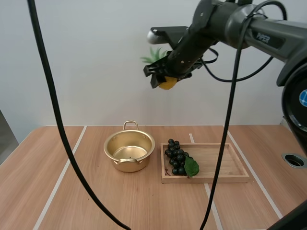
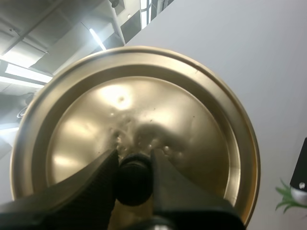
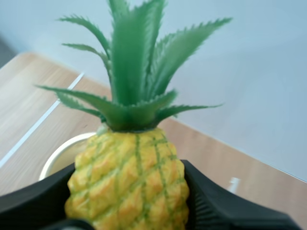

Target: Open the pot, put the pineapple inside, and close it

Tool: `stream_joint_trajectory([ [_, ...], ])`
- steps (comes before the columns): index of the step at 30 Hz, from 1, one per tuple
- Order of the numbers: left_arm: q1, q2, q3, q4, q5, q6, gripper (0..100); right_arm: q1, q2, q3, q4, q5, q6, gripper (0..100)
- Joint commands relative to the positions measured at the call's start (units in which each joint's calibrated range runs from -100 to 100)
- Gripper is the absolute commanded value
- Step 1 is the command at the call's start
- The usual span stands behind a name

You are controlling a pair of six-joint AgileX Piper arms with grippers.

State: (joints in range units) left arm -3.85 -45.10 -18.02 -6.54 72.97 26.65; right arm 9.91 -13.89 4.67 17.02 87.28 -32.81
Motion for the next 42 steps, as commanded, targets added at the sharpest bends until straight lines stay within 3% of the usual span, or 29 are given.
stream_joint_trajectory([
  [1,-0.23,-0.50,-0.62,0.49,1.39,-0.39,0,3.12,2.62,-0.41,-1.51,2.51,-1.21,0],
  [8,-0.23,-1.09,-0.62,1.29,6.68,-0.39,0,6.90,11.34,-0.41,-2.33,4.66,-1.21,0],
  [11,-0.23,-1.35,-0.62,2.59,7.42,-0.39,0,7.91,15.60,-0.41,-2.36,4.84,-4.02,0],
  [23,-0.23,-1.35,-0.62,6.54,14.66,-0.39,0,8.13,28.39,-0.27,-2.36,6.87,-5.72,0],
  [42,-0.23,-1.35,-0.62,6.54,16.66,-0.39,0,8.13,33.01,3.00,-3.05,-0.44,-6.69,0],
])
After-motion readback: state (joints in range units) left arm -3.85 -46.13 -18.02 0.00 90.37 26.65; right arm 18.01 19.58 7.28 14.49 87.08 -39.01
